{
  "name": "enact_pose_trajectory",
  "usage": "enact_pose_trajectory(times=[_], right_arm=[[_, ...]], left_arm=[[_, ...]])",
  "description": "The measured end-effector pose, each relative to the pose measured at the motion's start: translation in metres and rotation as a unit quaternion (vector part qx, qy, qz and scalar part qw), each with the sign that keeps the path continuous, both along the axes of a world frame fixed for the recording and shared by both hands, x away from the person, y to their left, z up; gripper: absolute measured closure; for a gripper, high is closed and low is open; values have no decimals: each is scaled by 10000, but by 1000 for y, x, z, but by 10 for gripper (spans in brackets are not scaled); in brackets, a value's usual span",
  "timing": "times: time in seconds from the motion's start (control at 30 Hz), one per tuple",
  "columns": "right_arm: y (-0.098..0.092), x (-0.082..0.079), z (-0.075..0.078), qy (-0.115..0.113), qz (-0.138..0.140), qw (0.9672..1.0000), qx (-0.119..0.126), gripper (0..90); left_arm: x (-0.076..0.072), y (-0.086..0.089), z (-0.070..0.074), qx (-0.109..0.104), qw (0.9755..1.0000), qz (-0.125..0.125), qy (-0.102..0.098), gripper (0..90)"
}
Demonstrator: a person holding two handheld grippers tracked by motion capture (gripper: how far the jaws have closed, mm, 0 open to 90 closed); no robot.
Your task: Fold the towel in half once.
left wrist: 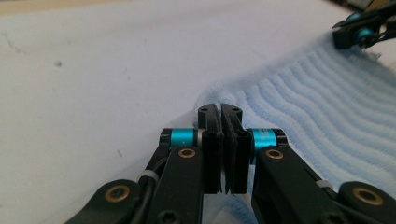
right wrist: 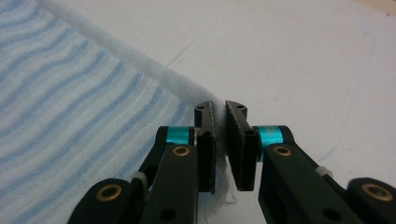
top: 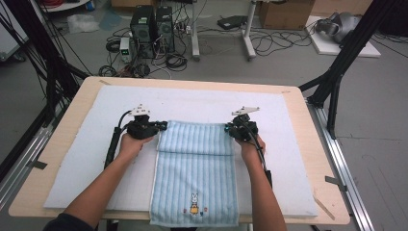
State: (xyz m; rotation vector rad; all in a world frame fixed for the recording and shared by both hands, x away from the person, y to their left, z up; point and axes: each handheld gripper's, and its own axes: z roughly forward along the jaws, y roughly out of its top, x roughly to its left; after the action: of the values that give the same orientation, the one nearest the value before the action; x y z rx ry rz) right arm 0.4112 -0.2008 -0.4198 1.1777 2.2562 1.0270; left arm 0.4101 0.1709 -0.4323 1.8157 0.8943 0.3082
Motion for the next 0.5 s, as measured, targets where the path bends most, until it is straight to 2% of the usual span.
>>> enact_pose_trajectory(times=[0.13,0.23,0.33,0.4,0.43,0.5], right_arm=[[-3,-6,9,-92,30,9998,156,826],[-5,-19,19,-224,142,9993,279,826],[-6,-30,24,-318,236,9987,324,826],[-8,-38,25,-365,307,9982,351,826],[-8,-43,25,-363,312,9982,373,826],[-10,-50,26,-339,332,9980,412,824]], left_arm=[[-6,0,8,-142,9998,-87,-144,865],[-18,2,16,-279,9990,-213,-290,865],[-24,4,18,-331,9986,-277,-320,865],[-34,7,17,-376,9981,-368,-316,865],[-34,7,17,-376,9981,-368,-316,865],[-45,10,16,-479,9975,-395,-322,865]])
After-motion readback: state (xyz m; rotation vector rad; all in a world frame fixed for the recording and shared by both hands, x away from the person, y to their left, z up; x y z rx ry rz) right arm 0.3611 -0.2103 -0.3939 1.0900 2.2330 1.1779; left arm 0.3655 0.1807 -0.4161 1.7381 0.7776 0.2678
